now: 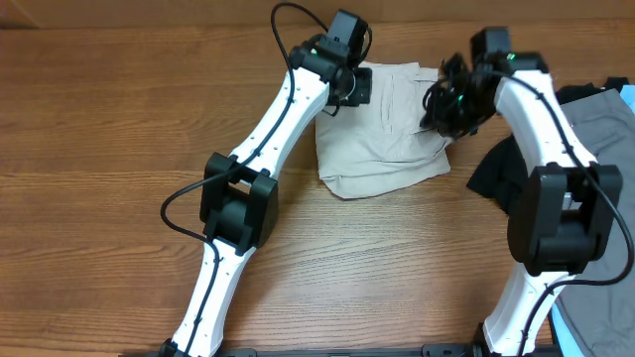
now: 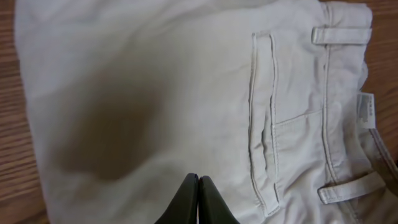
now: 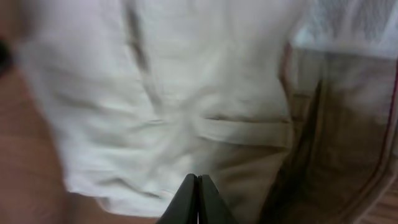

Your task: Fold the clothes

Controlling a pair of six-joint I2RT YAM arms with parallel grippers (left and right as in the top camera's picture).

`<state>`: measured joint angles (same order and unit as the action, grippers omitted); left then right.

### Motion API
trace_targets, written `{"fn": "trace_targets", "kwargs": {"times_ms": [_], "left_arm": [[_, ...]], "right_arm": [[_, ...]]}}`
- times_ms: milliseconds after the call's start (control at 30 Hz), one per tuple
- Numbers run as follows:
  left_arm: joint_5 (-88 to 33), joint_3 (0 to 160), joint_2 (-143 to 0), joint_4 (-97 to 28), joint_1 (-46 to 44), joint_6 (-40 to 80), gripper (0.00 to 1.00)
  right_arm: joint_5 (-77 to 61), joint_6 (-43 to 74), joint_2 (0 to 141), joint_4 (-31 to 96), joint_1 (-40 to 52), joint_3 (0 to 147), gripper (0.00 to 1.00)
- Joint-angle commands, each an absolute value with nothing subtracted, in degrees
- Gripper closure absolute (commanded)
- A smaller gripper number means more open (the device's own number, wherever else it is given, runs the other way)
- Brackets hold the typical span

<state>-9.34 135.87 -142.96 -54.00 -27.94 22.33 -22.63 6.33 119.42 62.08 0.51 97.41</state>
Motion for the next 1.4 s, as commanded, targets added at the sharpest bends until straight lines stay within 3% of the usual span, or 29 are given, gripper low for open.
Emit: {"fn": "trace_targets", "kwargs": {"times_ms": [0,133,433,667,867,1367], "left_arm": [[-10.4,135.1,-142.4,-53.2,-28.3,21.8,0.94],[-10.3,135.0,-142.4,-53.4,-28.3,21.8,0.93],[-10.0,134.2,-142.4,-53.4,-28.3,21.7,0.95],[-12.1,135.1,-142.4,-53.7,-28.3,18.0,0.96],[-23.5,136.0,-142.4,-53.1,-28.3,17.8,0.96],[-36.1,135.9,-142.4,-59.6,-31.2,17.7,0.96]], "right_arm": [[-13.8,11.2,119.1,60.0,0.4,89.8,0.96],[-8.3,17.3,119.1,56.5,-0.9,81.9,0.96],[-10.6,21.1,119.1,43.7,-1.5,68.9,0.96],[-15.3,20.0,117.4,50.7,-2.8,75.8,0.96],[-19.2,15.6,115.5,53.2,-3.2,86.5,0.96],[-17.5,15.0,117.4,25.0,-3.2,85.8,0.96]]}}
